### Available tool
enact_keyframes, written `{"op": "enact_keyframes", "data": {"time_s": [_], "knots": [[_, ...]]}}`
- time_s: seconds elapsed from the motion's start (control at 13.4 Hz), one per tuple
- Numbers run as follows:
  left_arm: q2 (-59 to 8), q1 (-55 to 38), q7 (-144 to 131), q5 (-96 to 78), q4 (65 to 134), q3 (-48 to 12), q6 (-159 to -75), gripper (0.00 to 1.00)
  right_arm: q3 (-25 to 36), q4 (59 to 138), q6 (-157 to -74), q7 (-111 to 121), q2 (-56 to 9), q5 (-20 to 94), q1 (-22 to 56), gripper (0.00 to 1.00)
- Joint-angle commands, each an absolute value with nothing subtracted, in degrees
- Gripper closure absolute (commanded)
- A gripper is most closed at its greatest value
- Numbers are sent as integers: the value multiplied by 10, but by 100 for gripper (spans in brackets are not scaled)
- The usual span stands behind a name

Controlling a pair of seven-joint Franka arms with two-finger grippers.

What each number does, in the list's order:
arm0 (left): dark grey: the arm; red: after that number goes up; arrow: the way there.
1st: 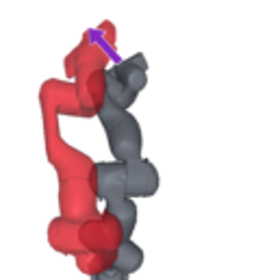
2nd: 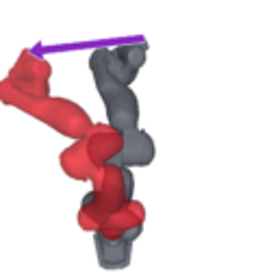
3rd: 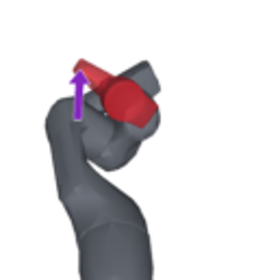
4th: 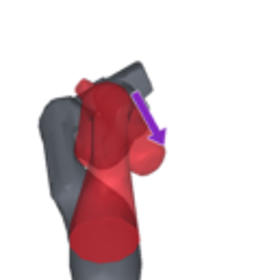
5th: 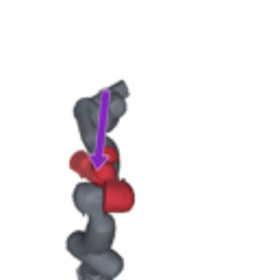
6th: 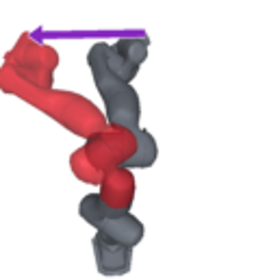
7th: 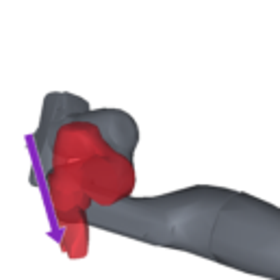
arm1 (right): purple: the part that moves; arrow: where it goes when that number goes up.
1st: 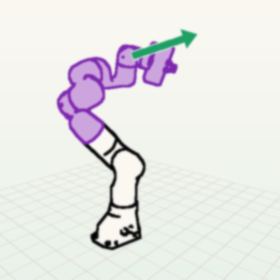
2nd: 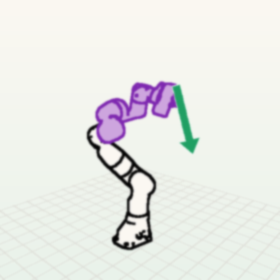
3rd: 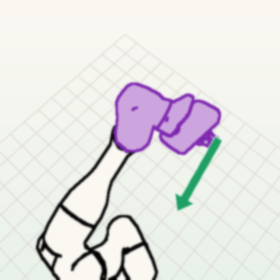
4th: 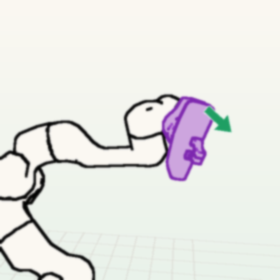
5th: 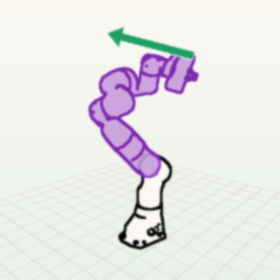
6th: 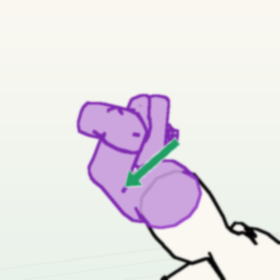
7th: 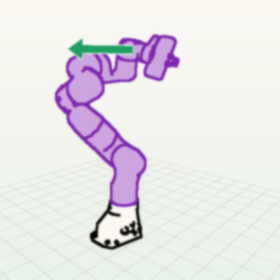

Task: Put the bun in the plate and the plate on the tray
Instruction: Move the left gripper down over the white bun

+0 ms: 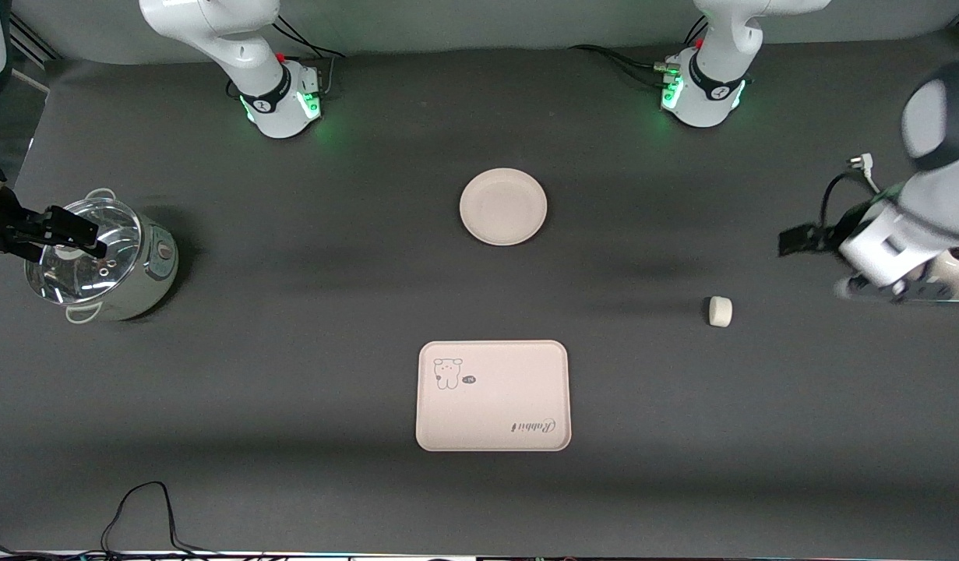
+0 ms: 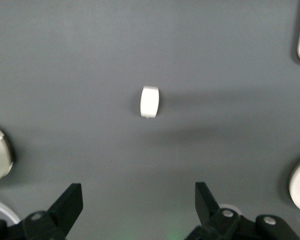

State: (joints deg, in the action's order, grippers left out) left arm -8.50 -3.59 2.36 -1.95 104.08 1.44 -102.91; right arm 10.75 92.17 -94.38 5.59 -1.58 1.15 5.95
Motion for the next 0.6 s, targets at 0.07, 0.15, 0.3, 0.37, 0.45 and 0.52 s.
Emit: {"op": "enact_keyframes", "data": {"time_s": [0.07, 0.15, 0.3, 0.37, 0.45, 0.52], "knots": [[-109, -67, 14, -19, 1154, 20, -1212, 0, 108, 929, -943, 49, -6, 12, 61, 0], [-126, -69, 10, -19, 1160, 20, -1232, 0, 108, 929, -943, 50, -5, 12, 61, 0], [-166, -67, 10, -19, 1167, 20, -1282, 0, 108, 929, -943, 50, -5, 12, 61, 0], [-173, -66, 10, -19, 1180, 21, -1303, 0, 108, 929, -943, 49, -6, 12, 61, 0], [-175, -67, 10, -19, 1198, 21, -1330, 0, 108, 930, -943, 50, -6, 12, 61, 0], [-176, -67, 10, -19, 1221, 21, -1362, 0, 109, 929, -942, 51, -5, 12, 61, 0]]}}
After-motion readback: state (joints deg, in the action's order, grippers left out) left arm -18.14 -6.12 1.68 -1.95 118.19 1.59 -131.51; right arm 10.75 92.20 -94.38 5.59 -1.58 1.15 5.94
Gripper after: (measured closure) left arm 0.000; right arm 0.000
